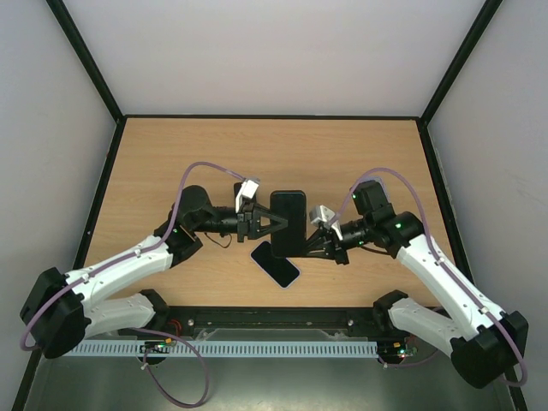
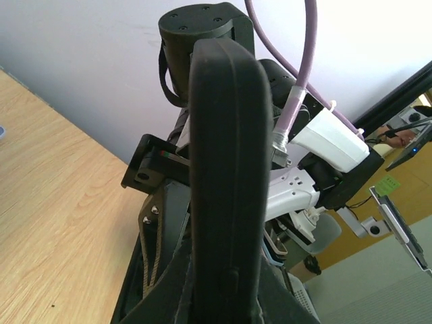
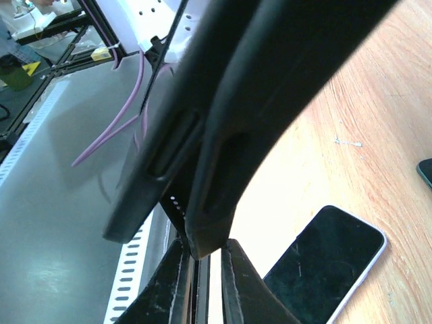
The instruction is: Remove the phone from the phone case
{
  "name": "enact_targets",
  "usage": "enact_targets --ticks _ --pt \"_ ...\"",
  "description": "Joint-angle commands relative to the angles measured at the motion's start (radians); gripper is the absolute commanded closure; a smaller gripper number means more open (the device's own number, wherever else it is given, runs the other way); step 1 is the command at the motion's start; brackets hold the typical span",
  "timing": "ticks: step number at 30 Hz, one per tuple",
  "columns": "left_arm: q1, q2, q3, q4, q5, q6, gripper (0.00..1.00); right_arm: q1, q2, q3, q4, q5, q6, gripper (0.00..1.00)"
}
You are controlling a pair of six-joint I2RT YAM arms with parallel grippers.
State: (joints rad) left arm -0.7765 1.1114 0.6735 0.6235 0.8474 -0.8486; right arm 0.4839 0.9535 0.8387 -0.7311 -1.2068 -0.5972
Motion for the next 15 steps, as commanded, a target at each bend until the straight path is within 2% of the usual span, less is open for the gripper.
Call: enact_targets --ticks 1,8,15 --pt "-0.052 -0.049 0.07 0.131 0.178 -0.09 0.97 -0.031 0.036 0.025 0.145 0.111 0.057 0.94" --pt "-0.056 -0.052 0.075 0.093 0.165 -0.067 0.97 -0.076 0.029 0.013 0.251 0.087 0.183 0.94" --pt "-0.079 -0.039 0.064 0.032 0.124 -0.009 0.97 -0.086 -0.02 0.04 0.39 -0.014 0.461 0.68"
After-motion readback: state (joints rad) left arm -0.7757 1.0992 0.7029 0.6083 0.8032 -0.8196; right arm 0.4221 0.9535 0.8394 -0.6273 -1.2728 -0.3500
